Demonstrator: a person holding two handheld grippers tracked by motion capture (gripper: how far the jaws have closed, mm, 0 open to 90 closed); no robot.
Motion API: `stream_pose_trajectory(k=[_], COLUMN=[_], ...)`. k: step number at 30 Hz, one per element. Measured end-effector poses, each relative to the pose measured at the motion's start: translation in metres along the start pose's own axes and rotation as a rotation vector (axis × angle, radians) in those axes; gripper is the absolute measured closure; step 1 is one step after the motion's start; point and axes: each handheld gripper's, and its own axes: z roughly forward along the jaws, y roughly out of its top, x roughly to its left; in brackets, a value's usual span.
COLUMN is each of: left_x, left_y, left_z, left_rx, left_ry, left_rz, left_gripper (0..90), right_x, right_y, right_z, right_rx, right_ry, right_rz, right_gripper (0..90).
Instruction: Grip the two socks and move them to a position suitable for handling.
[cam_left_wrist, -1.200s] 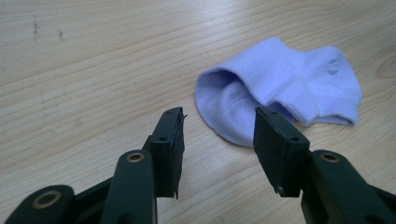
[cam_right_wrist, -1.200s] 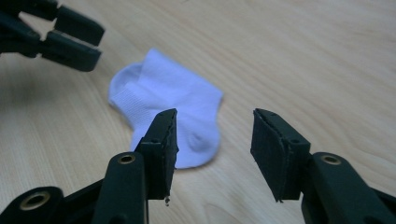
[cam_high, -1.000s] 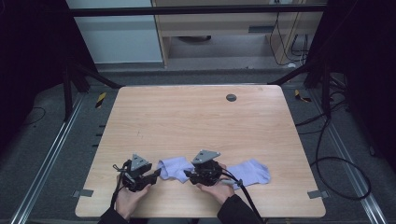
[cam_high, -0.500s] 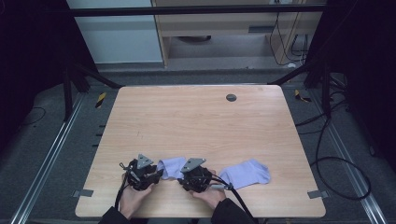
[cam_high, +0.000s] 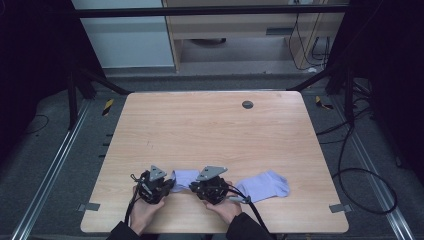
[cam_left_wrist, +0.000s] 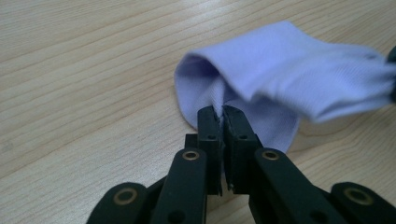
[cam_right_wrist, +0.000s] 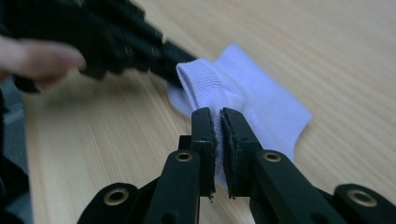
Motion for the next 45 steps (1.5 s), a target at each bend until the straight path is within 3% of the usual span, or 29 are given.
stream_pose_trajectory(k=[3, 8, 15, 23, 29, 35, 45], left_x=[-0.001, -0.006, -0.003, -0.001, 0.005, 0.011, 0.017], left_y=[0.001, 0.003, 0.004, 0.004, 0.003, 0.001, 0.004], left_z=[-0.001, -0.005, -0.008, -0.010, -0.008, -0.010, -0.025], left_rx=[-0.004, -0.011, 0.004, 0.012, 0.009, -0.041, -0.134], left_ry=[-0.019, -0.039, -0.054, -0.049, -0.020, 0.038, 0.074], left_rz=[0.013, 0.049, 0.062, 0.079, 0.060, 0.029, -0.034], left_gripper=[86.4, 86.6, 86.7, 86.6, 85.6, 69.3, 58.4], right_x=[-0.001, -0.008, -0.025, -0.043, -0.050, -0.053, -0.063], right_y=[0.006, 0.016, 0.031, 0.032, 0.031, 0.034, 0.033], right_z=[-0.008, -0.012, 0.004, 0.025, 0.024, 0.015, -0.022], right_rx=[-0.054, -0.116, -0.106, -0.051, -0.050, -0.062, -0.102], right_ry=[-0.004, -0.051, -0.157, -0.264, -0.320, -0.340, -0.343], right_rz=[0.035, 0.091, 0.187, 0.251, 0.250, 0.232, 0.218], right_gripper=[84.0, 83.8, 83.6, 83.0, 75.2, 64.4, 50.9])
